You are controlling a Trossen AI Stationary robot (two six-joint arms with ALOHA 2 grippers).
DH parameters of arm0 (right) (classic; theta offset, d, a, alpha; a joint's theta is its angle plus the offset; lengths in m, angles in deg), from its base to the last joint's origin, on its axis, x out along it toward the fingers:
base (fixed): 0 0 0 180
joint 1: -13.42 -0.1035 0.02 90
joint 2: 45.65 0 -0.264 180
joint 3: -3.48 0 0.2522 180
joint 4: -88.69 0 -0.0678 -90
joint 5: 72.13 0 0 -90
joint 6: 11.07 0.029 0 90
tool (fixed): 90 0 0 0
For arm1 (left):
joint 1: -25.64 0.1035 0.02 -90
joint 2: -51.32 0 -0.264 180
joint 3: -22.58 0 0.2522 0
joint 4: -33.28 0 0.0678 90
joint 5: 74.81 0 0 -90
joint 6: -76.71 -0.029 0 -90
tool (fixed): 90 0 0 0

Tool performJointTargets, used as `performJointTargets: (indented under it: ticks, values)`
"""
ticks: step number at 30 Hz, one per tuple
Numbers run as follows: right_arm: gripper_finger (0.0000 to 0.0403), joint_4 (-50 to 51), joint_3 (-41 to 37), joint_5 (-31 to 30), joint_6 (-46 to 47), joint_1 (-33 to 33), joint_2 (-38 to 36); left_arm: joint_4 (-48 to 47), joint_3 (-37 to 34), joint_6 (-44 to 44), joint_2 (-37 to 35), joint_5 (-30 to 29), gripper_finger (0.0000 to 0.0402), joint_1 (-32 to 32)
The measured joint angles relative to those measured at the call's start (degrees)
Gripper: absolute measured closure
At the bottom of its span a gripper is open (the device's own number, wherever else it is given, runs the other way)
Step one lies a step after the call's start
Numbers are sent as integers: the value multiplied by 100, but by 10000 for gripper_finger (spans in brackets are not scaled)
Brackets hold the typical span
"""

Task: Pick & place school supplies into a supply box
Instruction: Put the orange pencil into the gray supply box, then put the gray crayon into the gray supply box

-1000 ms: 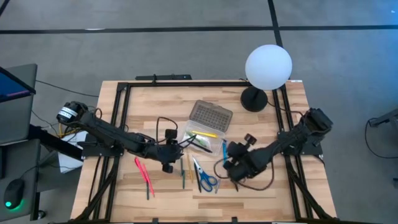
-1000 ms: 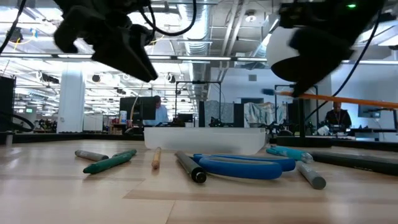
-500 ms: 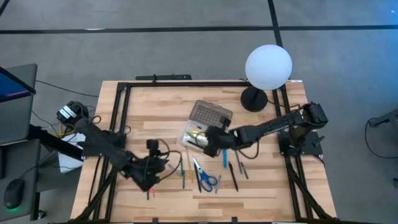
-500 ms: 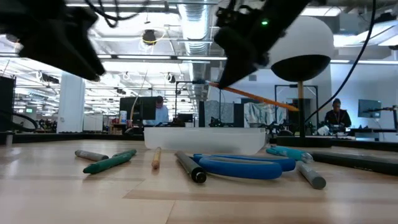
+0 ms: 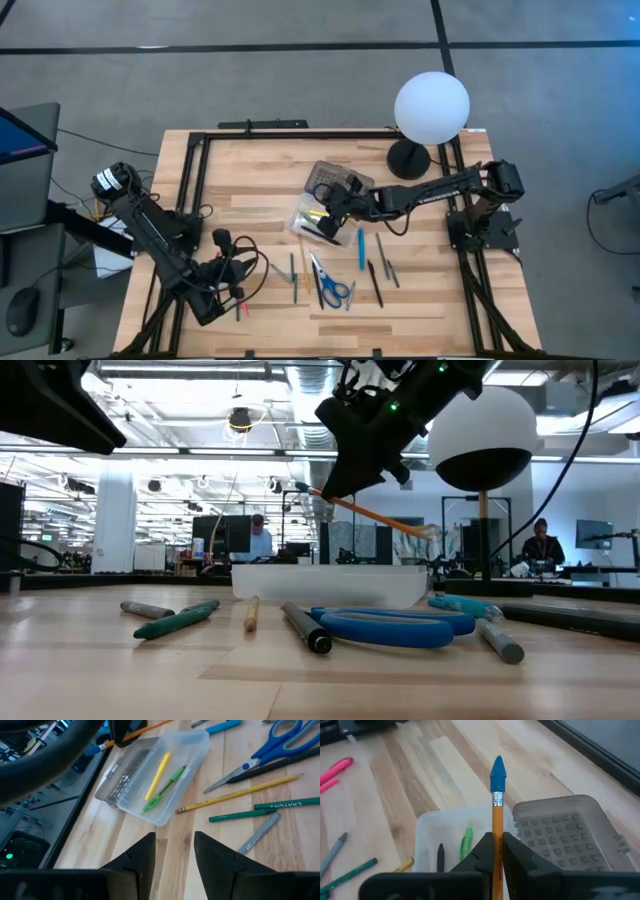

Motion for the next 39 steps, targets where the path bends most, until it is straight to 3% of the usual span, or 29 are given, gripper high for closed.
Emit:
performJointTargets:
  ticks: [10, 23, 39]
  values:
    - [391, -899, 55, 197, 2, 17, 462, 25, 0, 54, 0, -23, 271, 2]
    - [387, -919, 15, 431, -119, 85, 761, 13, 0, 70, -2, 2, 271, 2]
    - [309, -922, 22, 424, -521, 153, 754, -4, 0, 68, -2, -20, 271, 2]
